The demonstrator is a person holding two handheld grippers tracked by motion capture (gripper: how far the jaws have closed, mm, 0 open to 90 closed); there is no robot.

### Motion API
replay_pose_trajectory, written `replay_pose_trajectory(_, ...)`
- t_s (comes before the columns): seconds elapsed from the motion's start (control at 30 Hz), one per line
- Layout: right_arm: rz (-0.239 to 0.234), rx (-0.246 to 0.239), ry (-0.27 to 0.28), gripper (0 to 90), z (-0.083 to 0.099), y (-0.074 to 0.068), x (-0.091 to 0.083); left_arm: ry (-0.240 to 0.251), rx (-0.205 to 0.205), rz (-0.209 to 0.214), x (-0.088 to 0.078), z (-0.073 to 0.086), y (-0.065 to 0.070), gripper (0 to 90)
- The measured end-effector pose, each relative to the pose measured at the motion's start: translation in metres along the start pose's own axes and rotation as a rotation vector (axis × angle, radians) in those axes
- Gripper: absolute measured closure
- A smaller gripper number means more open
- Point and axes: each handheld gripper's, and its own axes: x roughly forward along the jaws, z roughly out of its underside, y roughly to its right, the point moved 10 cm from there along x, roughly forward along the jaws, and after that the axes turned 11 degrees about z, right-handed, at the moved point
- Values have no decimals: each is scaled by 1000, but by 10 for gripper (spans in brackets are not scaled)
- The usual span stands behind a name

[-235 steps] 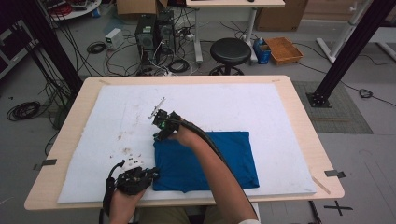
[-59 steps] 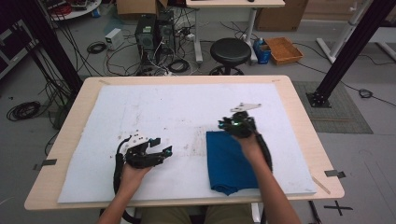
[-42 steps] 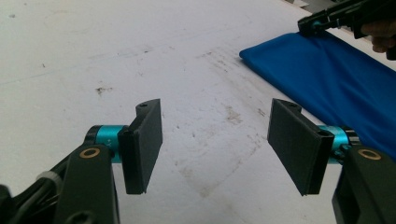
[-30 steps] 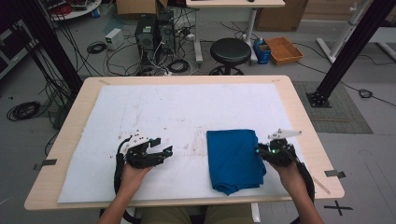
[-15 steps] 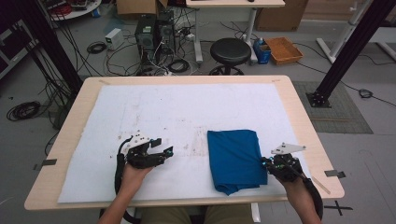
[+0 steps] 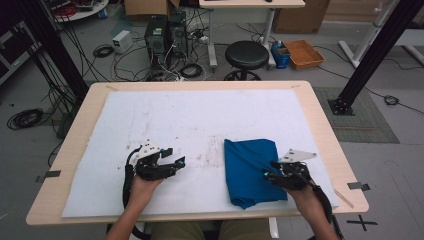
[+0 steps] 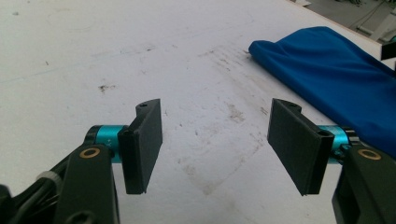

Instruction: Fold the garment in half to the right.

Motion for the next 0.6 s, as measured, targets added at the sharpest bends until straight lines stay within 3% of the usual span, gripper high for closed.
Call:
replay_pose_trajectory(0.1, -164, -39, -19, 682, -4, -38, 5, 4, -2, -3, -1, 0, -1, 356)
replay_pose_trajectory(0.2, -310, -164, -5, 751, -7, -85, -1, -1, -4, -5, 0, 1, -3, 357)
replay_pose_trajectory(0.23, -335, -199, -27, 758, -4, -95, -1, 0, -5, -5, 0, 1, -2, 356)
replay_pose_trajectory(0.3, -337, -260, -65, 763, 2, -106, 5, 0, 0, -3, -1, 1, -1, 357)
replay_pose_trajectory(0.4, -342, -260, -53, 740, 2, -107, 3, 4, -2, -5, -1, 0, -2, 357)
replay_pose_trajectory(0.47, -348, -228, -39, 694, 1, -104, 0, 3, -3, -5, -1, 0, -2, 356)
replay_pose_trajectory(0.57, -315, -135, 33, 662, -10, -81, -7, 0, -2, -4, -1, 0, -2, 357)
replay_pose_trajectory(0.6, -263, -83, 68, 644, -16, -64, -7, 0, -3, -4, -1, 0, -2, 356)
